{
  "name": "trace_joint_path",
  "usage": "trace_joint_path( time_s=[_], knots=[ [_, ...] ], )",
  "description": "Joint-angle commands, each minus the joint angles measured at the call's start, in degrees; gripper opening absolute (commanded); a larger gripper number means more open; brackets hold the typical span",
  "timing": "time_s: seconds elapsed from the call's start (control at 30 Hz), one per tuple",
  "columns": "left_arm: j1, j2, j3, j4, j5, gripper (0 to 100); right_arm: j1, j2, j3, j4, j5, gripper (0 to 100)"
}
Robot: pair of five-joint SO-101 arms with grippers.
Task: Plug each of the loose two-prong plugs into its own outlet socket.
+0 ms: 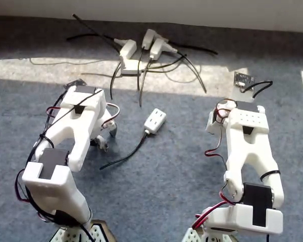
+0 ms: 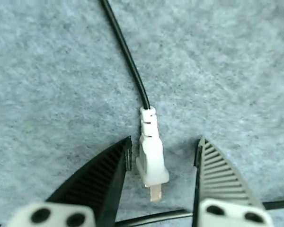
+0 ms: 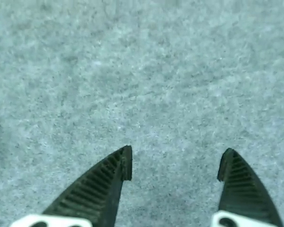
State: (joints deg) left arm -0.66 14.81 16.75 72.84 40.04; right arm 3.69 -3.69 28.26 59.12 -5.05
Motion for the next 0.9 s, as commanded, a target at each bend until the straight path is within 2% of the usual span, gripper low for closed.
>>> trace_joint_path(
  time_s=[0.0, 0.2, 0.5, 0.67, 0.8, 0.87],
  knots=[
    [0.4, 0.0, 1.6, 1.5, -1.9, 21, -0.7, -2.2, 0.0, -0.8, -0.5, 28.9],
    [0.5, 0.0, 1.6, 1.5, -2.3, 8, -0.7, -2.2, 0.0, -0.9, -0.5, 28.9],
    [0.5, 0.0, 1.5, 1.5, -2.3, 8, -0.7, -2.2, -0.1, -0.9, -0.5, 28.9],
    [0.9, -0.2, 1.3, -2.4, -2.3, 8, -0.7, -2.2, -0.1, -0.9, -0.5, 28.9],
    [2.9, -0.3, -5.1, -2.5, -2.3, 0, -0.7, -2.2, 0.0, -0.9, -0.5, 28.9],
    [3.6, -0.2, -9.6, -2.5, -2.3, 1, -0.7, -2.2, 0.0, -0.9, -0.5, 28.9]
  ],
)
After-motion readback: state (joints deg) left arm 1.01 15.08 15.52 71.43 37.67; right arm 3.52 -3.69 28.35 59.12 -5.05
